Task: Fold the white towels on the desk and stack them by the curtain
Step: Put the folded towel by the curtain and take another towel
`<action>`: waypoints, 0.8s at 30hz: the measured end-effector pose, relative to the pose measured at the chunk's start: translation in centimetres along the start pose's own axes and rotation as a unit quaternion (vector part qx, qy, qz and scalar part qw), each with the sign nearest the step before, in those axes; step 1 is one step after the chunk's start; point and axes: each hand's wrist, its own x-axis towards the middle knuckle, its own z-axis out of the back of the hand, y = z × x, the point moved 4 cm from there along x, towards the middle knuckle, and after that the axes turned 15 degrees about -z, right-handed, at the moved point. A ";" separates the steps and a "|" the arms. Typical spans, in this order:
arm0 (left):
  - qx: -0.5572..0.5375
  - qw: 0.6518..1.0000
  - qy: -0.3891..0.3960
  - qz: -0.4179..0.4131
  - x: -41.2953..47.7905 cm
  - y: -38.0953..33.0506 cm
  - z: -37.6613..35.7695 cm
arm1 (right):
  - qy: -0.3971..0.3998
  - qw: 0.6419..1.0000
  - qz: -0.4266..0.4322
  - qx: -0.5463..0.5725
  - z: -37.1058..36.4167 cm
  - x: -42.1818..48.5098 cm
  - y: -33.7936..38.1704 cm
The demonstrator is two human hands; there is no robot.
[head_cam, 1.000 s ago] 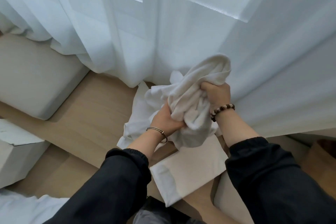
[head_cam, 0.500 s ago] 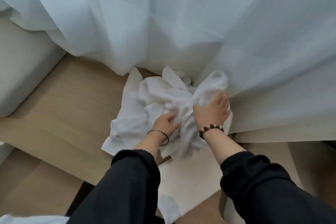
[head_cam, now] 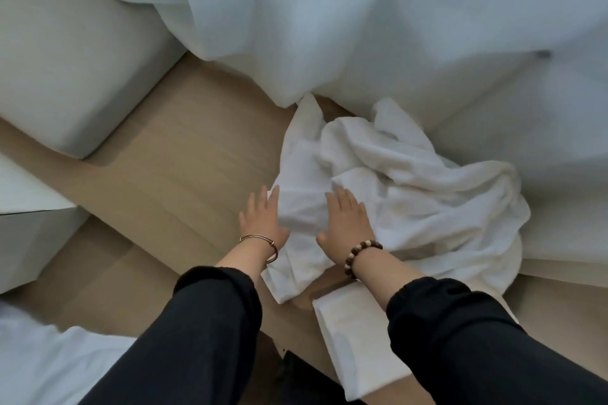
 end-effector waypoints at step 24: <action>-0.316 0.917 -0.220 -0.104 -1.1 -8.2 4.1 | 0.154 0.868 -0.053 0.470 0.0 -2.1 -3.9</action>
